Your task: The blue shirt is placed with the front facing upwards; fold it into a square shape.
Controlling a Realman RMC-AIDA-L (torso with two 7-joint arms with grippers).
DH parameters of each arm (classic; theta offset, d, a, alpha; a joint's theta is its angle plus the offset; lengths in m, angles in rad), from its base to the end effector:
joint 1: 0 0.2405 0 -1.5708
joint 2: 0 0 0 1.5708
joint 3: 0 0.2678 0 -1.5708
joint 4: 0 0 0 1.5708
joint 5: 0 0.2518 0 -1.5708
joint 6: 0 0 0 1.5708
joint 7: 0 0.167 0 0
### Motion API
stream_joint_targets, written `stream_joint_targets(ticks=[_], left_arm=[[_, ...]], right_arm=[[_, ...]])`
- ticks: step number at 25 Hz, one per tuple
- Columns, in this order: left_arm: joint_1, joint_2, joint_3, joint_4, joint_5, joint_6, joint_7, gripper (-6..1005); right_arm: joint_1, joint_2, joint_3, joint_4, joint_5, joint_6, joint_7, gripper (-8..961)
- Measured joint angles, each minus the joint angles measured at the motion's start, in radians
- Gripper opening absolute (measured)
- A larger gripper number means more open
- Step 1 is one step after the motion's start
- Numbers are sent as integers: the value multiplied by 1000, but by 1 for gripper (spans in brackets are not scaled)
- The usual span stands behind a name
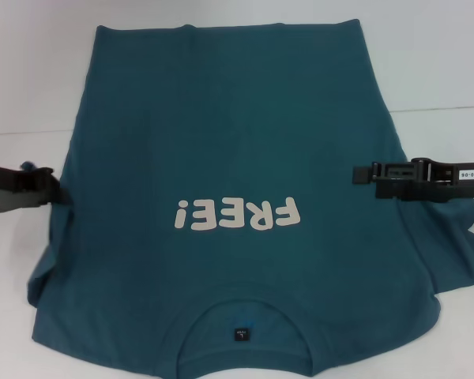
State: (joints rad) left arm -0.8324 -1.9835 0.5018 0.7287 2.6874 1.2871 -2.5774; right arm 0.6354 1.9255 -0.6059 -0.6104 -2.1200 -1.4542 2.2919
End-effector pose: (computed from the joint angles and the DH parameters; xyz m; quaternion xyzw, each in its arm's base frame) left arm -0.2960 0.4821 0.0476 -0.7362 -0.6257 -0.0689 0.2486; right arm 0.3066 0.4304 0.0427 -0.7658 0.5882 0.2309 0.1194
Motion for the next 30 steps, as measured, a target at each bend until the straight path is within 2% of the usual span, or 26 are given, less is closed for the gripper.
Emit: stream_joint_targets(ticks=[11, 16, 19, 25, 30], left_arm=[[-63, -28, -2, -92, 0, -95, -25, 11], [-83, -36, 1, -157, 0, -187, -32, 11], [-87, -39, 12, -188, 0, -233, -34, 12], [-73, -64, 24, -195, 0, -317, -29, 27], [-70, -65, 35, -208, 0, -319, -27, 42]], right_arm=[[4, 3, 0, 0, 0, 0, 1, 921], [0, 3, 0, 0, 0, 0, 4, 921], [-1, 3, 0, 0, 0, 0, 10, 921], [-2, 2, 0, 0, 0, -1, 14, 921], [-2, 1, 0, 0, 0, 2, 16, 921]])
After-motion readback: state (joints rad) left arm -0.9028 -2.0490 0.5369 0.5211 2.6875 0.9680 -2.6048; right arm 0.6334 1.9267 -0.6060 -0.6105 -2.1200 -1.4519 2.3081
